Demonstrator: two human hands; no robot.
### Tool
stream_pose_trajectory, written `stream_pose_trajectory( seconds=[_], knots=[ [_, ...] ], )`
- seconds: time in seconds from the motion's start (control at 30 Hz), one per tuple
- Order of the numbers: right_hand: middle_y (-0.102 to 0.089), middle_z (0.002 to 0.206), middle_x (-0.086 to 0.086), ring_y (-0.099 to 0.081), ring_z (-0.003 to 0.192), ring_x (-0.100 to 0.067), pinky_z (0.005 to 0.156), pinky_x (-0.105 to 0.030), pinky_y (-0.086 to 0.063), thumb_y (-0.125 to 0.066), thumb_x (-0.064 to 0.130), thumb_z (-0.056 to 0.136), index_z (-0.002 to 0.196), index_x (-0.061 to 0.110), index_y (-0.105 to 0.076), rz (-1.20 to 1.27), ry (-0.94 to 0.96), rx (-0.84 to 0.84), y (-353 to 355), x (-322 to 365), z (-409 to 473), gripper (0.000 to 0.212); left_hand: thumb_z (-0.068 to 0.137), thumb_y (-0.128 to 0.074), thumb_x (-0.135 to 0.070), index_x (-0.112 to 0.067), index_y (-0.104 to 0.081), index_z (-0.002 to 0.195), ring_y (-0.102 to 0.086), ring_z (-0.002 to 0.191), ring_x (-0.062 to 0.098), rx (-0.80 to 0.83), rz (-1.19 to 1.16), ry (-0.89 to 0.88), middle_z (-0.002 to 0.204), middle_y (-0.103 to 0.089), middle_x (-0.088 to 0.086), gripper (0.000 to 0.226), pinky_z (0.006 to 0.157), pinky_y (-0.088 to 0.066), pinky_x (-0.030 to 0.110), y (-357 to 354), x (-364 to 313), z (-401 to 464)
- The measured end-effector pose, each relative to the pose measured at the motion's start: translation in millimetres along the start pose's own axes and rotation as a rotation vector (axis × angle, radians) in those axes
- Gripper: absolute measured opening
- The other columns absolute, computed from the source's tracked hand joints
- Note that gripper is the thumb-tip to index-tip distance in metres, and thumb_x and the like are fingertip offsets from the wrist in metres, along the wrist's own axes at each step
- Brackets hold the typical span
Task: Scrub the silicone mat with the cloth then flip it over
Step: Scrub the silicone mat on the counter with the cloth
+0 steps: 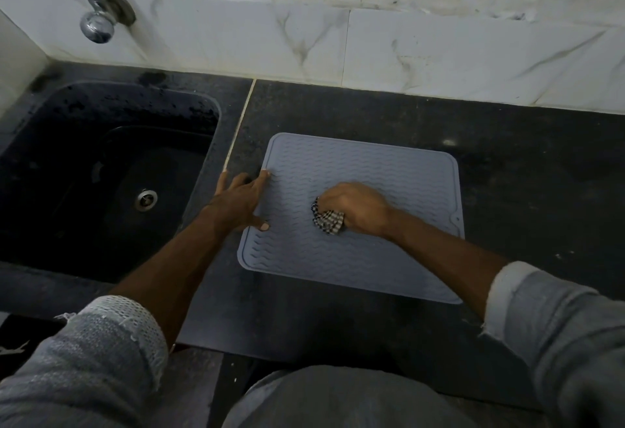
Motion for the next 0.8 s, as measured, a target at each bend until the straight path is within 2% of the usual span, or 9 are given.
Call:
stream_pose_trajectory(
  seconds=[0.17,0.33,0.47,0.53,0.6,0.7,0.8],
  knots=[
    [-0.066,0.117,-0.013,-0.059,0.109,-0.03,0.096,-0.045,-0.045,-0.07,0.009,0.079,0.112,0.01,-0.066,-0.001,-0.053,-0.072,11,-32,-52,0.034,0.072,-0.076,-0.051,-0.021,0.009,0.153,-0.005,0.147,0.029,-0.007,0.008,0.006,0.158,-0.017,0.015,0.121,0.113,0.01,0.057,-1,2,1],
    [-0.066,0.114,-0.012,-0.059,0.107,-0.03,0.095,-0.044,-0.045,-0.073,0.006,0.074,0.11,0.009,-0.067,-0.034,-0.084,-0.064,15,-41,-69,0.036,0.072,-0.076,-0.048,-0.023,0.007,0.153,-0.005,0.147,0.029,-0.019,0.011,0.004,0.158,-0.017,0.012,0.118,0.113,0.01,0.057,0,0,0],
    [-0.065,0.116,-0.011,-0.058,0.11,-0.028,0.096,-0.043,-0.043,-0.071,0.005,0.075,0.111,0.011,-0.066,-0.032,-0.109,-0.053,13,-43,-70,0.037,0.08,-0.073,-0.035,-0.027,-0.006,0.153,-0.006,0.147,0.027,-0.027,0.017,-0.029,0.16,-0.013,0.001,0.1,0.113,0.007,0.061,-1,-14,-4],
    [-0.064,0.118,-0.009,-0.056,0.112,-0.026,0.098,-0.042,-0.042,-0.068,0.007,0.078,0.113,0.012,-0.065,-0.025,-0.129,-0.048,12,-45,-71,0.035,0.085,-0.069,-0.026,-0.027,-0.017,0.152,-0.009,0.147,0.025,-0.079,0.015,-0.046,0.159,-0.015,0.0,0.084,0.114,0.004,0.062,1,-28,-5],
    [-0.065,0.116,-0.008,-0.057,0.109,-0.026,0.096,-0.041,-0.043,-0.068,0.01,0.08,0.111,0.012,-0.067,-0.014,-0.139,-0.03,12,-43,-68,0.032,0.086,-0.067,-0.027,-0.028,-0.024,0.15,-0.011,0.147,0.024,-0.146,-0.008,-0.056,0.159,-0.016,0.0,0.077,0.114,0.004,0.061,5,-48,-5],
    [-0.067,0.112,-0.006,-0.059,0.106,-0.024,0.092,-0.04,-0.046,-0.068,0.01,0.08,0.107,0.014,-0.069,0.016,-0.155,0.0,17,-39,-60,0.028,0.081,-0.071,-0.04,-0.03,-0.02,0.151,-0.007,0.147,0.023,-0.127,-0.075,-0.123,0.16,-0.012,-0.001,0.087,0.116,0.003,0.056,1,-92,0],
    [-0.068,0.112,-0.006,-0.059,0.106,-0.025,0.09,-0.042,-0.047,-0.064,0.009,0.081,0.108,0.015,-0.069,-0.001,-0.16,-0.022,23,-31,-53,0.028,0.075,-0.076,-0.043,-0.03,-0.014,0.152,-0.005,0.147,0.026,-0.061,-0.083,-0.156,0.16,-0.008,0.0,0.1,0.118,-0.003,0.055,-8,-123,5]
  ],
)
Point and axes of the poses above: each hand's wrist, its own z-axis towards the middle knuckle, its own y-axis out of the back of the hand, x = y × z, the point moved 9 cm from there along z, towards the middle knuckle
